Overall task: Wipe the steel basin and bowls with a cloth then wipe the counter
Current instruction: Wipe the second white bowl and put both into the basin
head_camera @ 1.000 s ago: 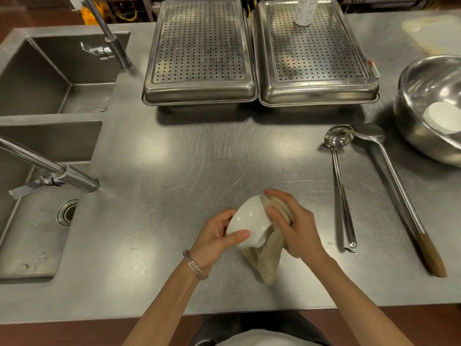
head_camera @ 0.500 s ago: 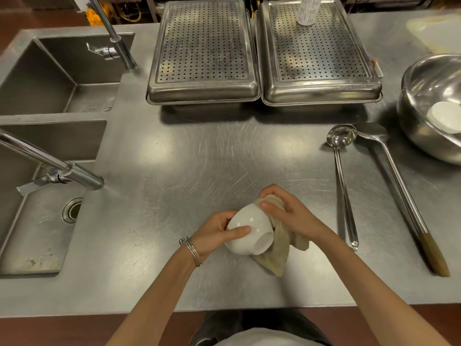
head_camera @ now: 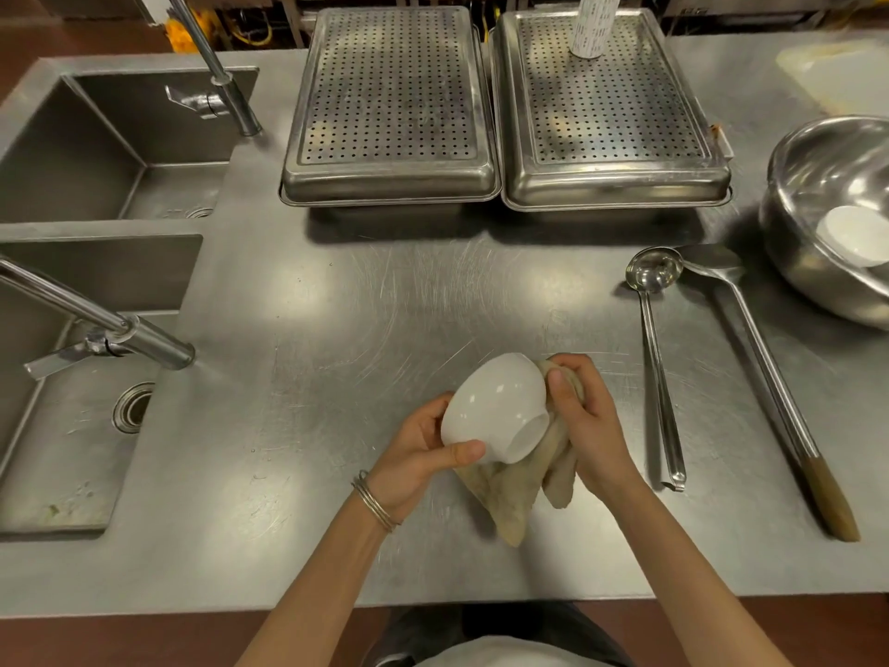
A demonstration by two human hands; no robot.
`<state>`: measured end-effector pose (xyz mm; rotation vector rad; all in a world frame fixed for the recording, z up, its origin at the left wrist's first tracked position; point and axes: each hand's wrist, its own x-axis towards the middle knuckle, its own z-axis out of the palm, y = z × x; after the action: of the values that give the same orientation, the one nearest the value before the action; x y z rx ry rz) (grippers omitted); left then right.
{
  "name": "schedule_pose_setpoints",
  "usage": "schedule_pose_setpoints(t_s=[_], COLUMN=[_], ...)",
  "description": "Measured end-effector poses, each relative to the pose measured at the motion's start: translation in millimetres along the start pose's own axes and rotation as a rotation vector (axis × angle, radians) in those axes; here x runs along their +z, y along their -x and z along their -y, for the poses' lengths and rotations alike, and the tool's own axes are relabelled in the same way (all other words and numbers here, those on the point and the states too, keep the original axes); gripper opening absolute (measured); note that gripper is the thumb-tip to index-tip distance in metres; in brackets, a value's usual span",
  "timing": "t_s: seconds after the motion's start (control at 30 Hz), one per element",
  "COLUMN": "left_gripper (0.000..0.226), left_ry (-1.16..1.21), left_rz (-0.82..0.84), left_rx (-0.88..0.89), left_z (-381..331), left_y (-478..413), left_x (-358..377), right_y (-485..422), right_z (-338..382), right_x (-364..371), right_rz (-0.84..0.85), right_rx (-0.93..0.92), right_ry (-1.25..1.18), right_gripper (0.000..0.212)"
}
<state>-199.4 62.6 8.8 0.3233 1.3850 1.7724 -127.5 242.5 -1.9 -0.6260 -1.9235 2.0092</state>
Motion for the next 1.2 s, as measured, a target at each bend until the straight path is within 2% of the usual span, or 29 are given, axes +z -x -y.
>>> schedule_pose_setpoints(t_s=[0.1, 0.23, 0.37, 0.47, 0.53, 0.6, 0.63, 0.7, 0.83, 0.9, 0.97, 1.03, 1.1, 1.2], left_gripper=[0.057, 0.059, 0.067, 0.066, 0.051, 0.038, 0.034, 0.026, 0.014, 0.016, 0.018, 0.021, 0.029, 0.063], left_ry=[-0.098, -0.008, 0.107, 0.103, -0.035, -0.305, -0.454, -0.715, -1.201, -1.354, -1.439, -1.431, -1.332, -1.011], left_rz=[0.052, -0.028, -0.05, -0.064, -0.067, -0.081, -0.094, -0.101, 0.047, 0.054, 0.019, -0.047, -0.129, -0.213], left_rx=[-0.015, 0.017, 0.048, 0.056, 0.076, 0.136, 0.186, 0.335, 0.685, 0.832, 0.895, 0.869, 0.75, 0.362], left_z=[-9, -11, -1, 4, 5, 11, 16, 27, 42, 48, 52, 55, 54, 44], left_y=[-4, -4, 2, 4, 3, 1, 0, -1, -8, -11, -13, -12, -7, 6], left_x=[-1, 3, 5, 6, 5, 2, 0, -7, -26, -34, -41, -47, -54, -53], right_y=[-1, 4, 12, 11, 4, -5, -9, -12, -12, -11, -9, -5, 3, 12], right_z=[7, 14, -1, -30, -41, -39, -34, -18, 1, -1, -9, -16, -18, -17], right_x=[-1, 7, 13, 3, -11, -24, -29, -33, -19, -11, -6, -3, -1, -1], right_rz=[0.014, -0.036, -0.117, -0.029, -0.022, -0.053, -0.059, -0.022, 0.148, 0.233, 0.275, 0.233, 0.17, 0.069], right_rx=[-0.115, -0.213, -0.129, 0.034, 0.068, -0.015, -0.042, 0.013, 0.305, 0.386, 0.404, 0.405, 0.373, 0.295], right_ry=[0.132, 0.251, 0.248, 0.396, 0.594, 0.781, 0.801, 0.686, 0.27, 0.256, 0.336, 0.366, 0.331, 0.294], right_gripper=[0.009, 0.012, 0.017, 0.02, 0.013, 0.013, 0.016, 0.022, 0.023, 0.017, 0.016, 0.031, 0.038, 0.043])
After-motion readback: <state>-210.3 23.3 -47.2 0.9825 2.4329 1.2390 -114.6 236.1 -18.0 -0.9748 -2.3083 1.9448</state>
